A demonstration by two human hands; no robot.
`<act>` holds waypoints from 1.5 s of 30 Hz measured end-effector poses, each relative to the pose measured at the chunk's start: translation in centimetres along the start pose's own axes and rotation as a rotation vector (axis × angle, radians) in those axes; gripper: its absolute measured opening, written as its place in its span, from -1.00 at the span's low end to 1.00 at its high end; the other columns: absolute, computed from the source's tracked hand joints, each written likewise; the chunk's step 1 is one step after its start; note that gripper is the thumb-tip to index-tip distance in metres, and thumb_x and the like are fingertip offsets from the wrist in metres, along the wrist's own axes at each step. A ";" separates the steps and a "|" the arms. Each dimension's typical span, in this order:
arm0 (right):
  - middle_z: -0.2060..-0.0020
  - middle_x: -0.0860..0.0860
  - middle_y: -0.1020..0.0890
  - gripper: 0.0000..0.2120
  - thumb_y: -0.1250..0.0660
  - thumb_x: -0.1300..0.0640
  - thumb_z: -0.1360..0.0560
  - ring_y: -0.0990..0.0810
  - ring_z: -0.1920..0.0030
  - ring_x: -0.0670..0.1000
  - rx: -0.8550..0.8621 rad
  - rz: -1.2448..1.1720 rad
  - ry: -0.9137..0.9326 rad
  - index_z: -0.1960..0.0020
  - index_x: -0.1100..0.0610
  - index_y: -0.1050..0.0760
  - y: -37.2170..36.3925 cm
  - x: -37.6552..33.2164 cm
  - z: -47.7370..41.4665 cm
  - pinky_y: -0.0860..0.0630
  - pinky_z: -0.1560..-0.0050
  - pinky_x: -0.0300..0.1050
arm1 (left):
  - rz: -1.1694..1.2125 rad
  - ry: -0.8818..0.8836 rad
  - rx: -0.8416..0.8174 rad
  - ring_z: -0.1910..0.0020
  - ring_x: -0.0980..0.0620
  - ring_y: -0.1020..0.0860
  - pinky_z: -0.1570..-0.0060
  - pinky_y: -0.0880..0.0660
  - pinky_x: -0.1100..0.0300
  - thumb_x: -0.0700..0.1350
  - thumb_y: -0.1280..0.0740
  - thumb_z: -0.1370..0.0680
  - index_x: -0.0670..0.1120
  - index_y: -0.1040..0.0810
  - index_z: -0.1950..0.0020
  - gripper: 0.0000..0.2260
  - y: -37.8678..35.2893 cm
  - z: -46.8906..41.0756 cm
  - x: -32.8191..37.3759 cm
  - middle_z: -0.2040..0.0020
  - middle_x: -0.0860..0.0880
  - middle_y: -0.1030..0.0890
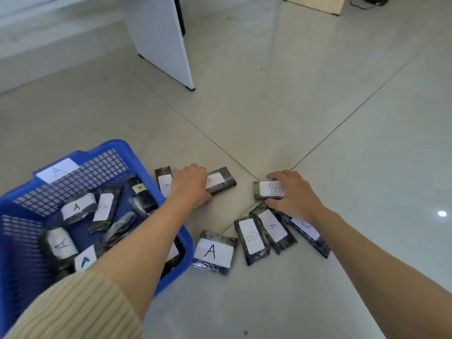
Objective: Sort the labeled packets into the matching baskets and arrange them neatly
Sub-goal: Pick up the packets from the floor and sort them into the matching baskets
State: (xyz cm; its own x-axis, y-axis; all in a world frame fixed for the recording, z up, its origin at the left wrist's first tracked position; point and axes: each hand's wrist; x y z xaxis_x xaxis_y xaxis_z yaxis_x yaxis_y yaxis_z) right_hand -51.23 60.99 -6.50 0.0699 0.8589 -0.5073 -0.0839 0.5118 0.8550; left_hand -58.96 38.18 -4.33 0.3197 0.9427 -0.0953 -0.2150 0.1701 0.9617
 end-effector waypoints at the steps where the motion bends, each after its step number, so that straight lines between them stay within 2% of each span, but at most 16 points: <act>1: -0.26 0.00 -0.44 -0.44 -0.43 0.04 -0.39 -0.31 -0.31 0.03 0.008 0.003 -0.002 -0.35 0.06 -0.37 -0.3 0.2 0.1 -0.26 -0.26 -0.07 | 0.051 -0.010 0.039 -0.09 -0.08 -0.48 -0.04 -0.36 0.07 0.11 -0.38 -0.43 -0.10 -0.39 -0.27 -0.50 0.0 0.2 0.2 -0.16 -0.08 -0.43; 4: -0.19 0.02 -0.45 -0.46 -0.40 -0.01 -0.41 -0.33 -0.26 0.04 -0.007 0.054 0.003 -0.34 0.08 -0.37 -0.3 0.4 0.0 -0.31 -0.19 -0.05 | 0.372 0.032 0.210 0.04 -0.08 -0.50 0.15 -0.46 0.09 0.10 -0.39 -0.42 -0.13 -0.39 -0.26 -0.49 0.5 1.2 1.3 -0.16 -0.07 -0.37; 7: -0.11 0.06 -0.44 -0.53 -0.38 -0.05 -0.44 -0.37 -0.20 0.07 -0.068 0.142 -0.052 -0.27 0.11 -0.40 0.1 0.1 -0.4 -0.40 -0.08 -0.04 | 0.582 0.099 0.398 0.11 -0.05 -0.51 0.19 -0.54 0.04 0.11 -0.40 -0.39 -0.13 -0.41 -0.24 -0.47 2.2 2.2 2.2 -0.14 -0.04 -0.37; 11: -0.05 0.07 -0.45 -0.53 -0.37 -0.12 -0.43 -0.47 -0.05 0.10 0.073 0.149 -0.145 -0.20 0.15 -0.43 0.9 -1.9 -0.2 -0.45 0.06 -0.03 | 0.622 0.130 0.510 0.12 -0.06 -0.53 0.15 -0.50 0.05 0.13 -0.40 -0.39 -0.11 -0.43 -0.24 -0.48 4.2 4.6 1.1 -0.13 -0.03 -0.39; 14: -0.06 0.08 -0.48 -0.53 -0.36 -0.11 -0.45 -0.48 -0.04 0.10 0.141 0.107 -0.061 -0.22 0.17 -0.44 1.2 -6.0 0.1 -0.47 0.02 0.01 | 0.545 0.183 0.558 0.00 -0.05 -0.51 -0.02 -0.38 0.07 0.18 -0.38 -0.40 -0.06 -0.44 -0.25 -0.48 4.5 8.1 -2.1 -0.12 -0.01 -0.43; 17: -0.07 0.08 -0.49 -0.52 -0.37 -0.11 -0.45 -0.49 -0.05 0.10 0.157 0.053 0.086 -0.22 0.17 -0.44 1.2 -12.1 1.3 -0.43 0.06 -0.03 | 0.444 0.261 0.528 -0.18 -0.04 -0.43 -0.15 -0.30 0.03 0.21 -0.38 -0.40 -0.01 -0.42 -0.29 -0.45 4.0 13.2 -6.4 -0.17 -0.01 -0.44; 20: -0.09 0.07 -0.49 -0.52 -0.37 -0.11 -0.44 -0.49 -0.08 0.11 0.150 0.030 0.231 -0.22 0.16 -0.44 0.7 -18.7 3.1 -0.43 0.04 -0.03 | 0.419 0.344 0.464 -0.26 -0.03 -0.35 -0.20 -0.27 0.00 0.22 -0.38 -0.40 0.04 -0.39 -0.36 -0.42 3.4 19.1 -10.7 -0.22 0.00 -0.43; 24: -0.08 0.03 -0.47 -0.52 -0.34 -0.14 -0.46 -0.48 -0.08 0.07 0.000 0.138 0.388 -0.24 0.12 -0.40 -1.4 -25.8 5.3 -0.39 0.10 -0.09 | 0.406 0.400 0.386 -0.29 -0.05 -0.33 -0.22 -0.31 -0.04 0.21 -0.39 -0.40 0.01 -0.35 -0.40 -0.37 1.5 24.8 -15.7 -0.27 -0.02 -0.41; 28: -0.15 0.03 -0.47 -0.47 -0.29 -0.18 -0.48 -0.47 -0.14 0.05 -0.065 0.233 0.423 -0.32 0.12 -0.36 -4.1 -28.6 5.4 -0.43 0.01 -0.07 | 0.424 0.505 0.408 -0.28 -0.06 -0.36 -0.23 -0.32 -0.05 0.21 -0.40 -0.39 -0.01 -0.37 -0.38 -0.37 -0.8 26.9 -19.3 -0.27 -0.02 -0.42; 32: -0.14 0.04 -0.50 -0.50 -0.31 -0.17 -0.47 -0.49 -0.08 0.05 0.048 0.123 0.296 -0.28 0.12 -0.40 -5.9 -28.6 2.7 -0.44 0.02 -0.07 | 0.500 0.557 0.494 -0.24 -0.08 -0.38 -0.21 -0.33 -0.07 0.18 -0.43 -0.38 -0.03 -0.42 -0.33 -0.42 -1.9 25.1 -22.2 -0.22 -0.04 -0.45; 35: -0.11 0.02 -0.51 -0.53 -0.31 -0.17 -0.47 -0.50 -0.04 0.04 0.161 0.021 0.211 -0.25 0.10 -0.42 -6.9 -28.0 -0.3 -0.43 0.07 -0.11 | 0.442 0.484 0.499 -0.27 -0.08 -0.35 -0.22 -0.29 -0.04 0.17 -0.43 -0.39 -0.03 -0.40 -0.36 -0.39 -2.1 21.2 -23.8 -0.25 -0.04 -0.44; 39: -0.10 0.02 -0.51 -0.52 -0.34 -0.16 -0.46 -0.49 -0.08 0.03 0.223 -0.025 0.236 -0.25 0.10 -0.44 -7.8 -27.2 -3.6 -0.39 0.07 -0.14 | 0.328 0.367 0.413 -0.34 -0.06 -0.28 -0.25 -0.25 0.01 0.17 -0.41 -0.40 0.00 -0.34 -0.41 -0.36 -2.6 15.2 -24.3 -0.31 -0.02 -0.40; 43: -0.05 0.02 -0.51 -0.55 -0.34 -0.15 -0.45 -0.49 -0.07 0.04 0.266 -0.070 0.233 -0.22 0.11 -0.47 -8.0 -26.7 -5.8 -0.44 0.03 -0.07 | 0.286 0.278 0.311 -0.34 -0.05 -0.27 -0.26 -0.23 0.00 0.18 -0.39 -0.42 0.02 -0.34 -0.41 -0.40 -3.3 10.1 -22.9 -0.30 0.01 -0.41; 45: -0.02 0.01 -0.50 -0.56 -0.34 -0.14 -0.45 -0.48 -0.05 0.02 0.260 -0.085 0.246 -0.22 0.10 -0.48 -8.4 -26.4 -6.4 -0.42 0.06 -0.10 | 0.250 0.245 0.252 -0.33 -0.05 -0.27 -0.24 -0.24 0.00 0.19 -0.37 -0.43 0.04 -0.35 -0.40 -0.42 -3.4 8.0 -22.2 -0.30 0.02 -0.42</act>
State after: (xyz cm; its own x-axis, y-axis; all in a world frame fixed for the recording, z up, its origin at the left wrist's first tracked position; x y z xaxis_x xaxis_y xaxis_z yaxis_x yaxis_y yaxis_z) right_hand -58.73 34.11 -0.95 -0.1782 0.8079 -0.5617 0.1697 0.5875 0.7912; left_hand -57.93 14.38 -3.44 0.0513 0.9915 0.1198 -0.0161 -0.1191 0.9928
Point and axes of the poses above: each hand's wrist, its own z-axis away from the middle knuckle, its own y-axis out of the back of the hand, x = y × z
